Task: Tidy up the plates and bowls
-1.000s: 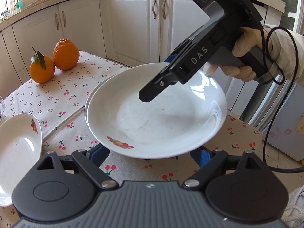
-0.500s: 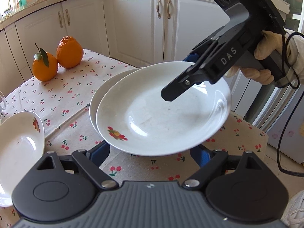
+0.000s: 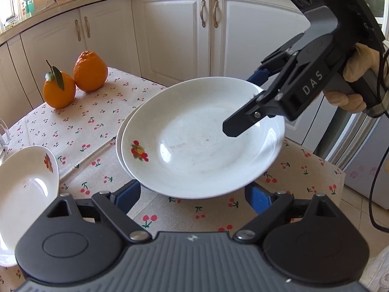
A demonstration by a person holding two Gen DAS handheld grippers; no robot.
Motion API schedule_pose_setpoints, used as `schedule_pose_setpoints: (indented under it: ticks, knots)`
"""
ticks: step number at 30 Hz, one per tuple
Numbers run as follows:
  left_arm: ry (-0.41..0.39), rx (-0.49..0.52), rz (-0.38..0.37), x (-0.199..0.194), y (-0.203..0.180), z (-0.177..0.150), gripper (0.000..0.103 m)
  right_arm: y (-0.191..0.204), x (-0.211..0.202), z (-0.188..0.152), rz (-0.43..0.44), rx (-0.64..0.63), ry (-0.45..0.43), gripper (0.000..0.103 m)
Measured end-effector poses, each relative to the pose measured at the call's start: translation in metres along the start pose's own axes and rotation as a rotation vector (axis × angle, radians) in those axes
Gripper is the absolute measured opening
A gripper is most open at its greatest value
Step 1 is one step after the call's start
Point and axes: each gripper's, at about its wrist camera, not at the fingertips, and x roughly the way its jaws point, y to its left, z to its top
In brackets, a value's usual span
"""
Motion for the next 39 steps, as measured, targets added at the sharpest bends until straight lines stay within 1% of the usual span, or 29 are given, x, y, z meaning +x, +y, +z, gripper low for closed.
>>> schedule_pose_setpoints:
  ticks: [9,21,23,27,32,37,39]
  knots:
    - [-0.009,-0.004,0.003,0.000,-0.001,-0.001,0.094,0.017,-0.001,-0.007,-0.076,-0.034,0.025,0.095]
    - [-0.012,0.019,0.021,0.000,-0.005,-0.002,0.094,0.021,-0.001,-0.017,-0.112,-0.016,0.047,0.096]
    - [-0.012,0.020,0.021,0.000,-0.005,-0.002,0.094,0.021,-0.002,-0.019,-0.109,-0.018,0.038,0.096]
    - [-0.024,0.021,0.031,-0.004,-0.008,-0.004,0.093,0.029,-0.010,-0.019,-0.113,-0.044,0.007,0.103]
    - [-0.047,0.006,0.039,-0.018,-0.011,-0.008,0.093,0.051,-0.018,-0.023,-0.166,-0.102,-0.034,0.103]
    - [-0.090,0.002,0.056,-0.044,-0.015,-0.017,0.093,0.077,-0.025,-0.032,-0.203,-0.149,-0.055,0.103]
    - [-0.112,-0.002,0.063,-0.056,-0.018,-0.022,0.093,0.088,-0.029,-0.035,-0.203,-0.167,-0.068,0.103]
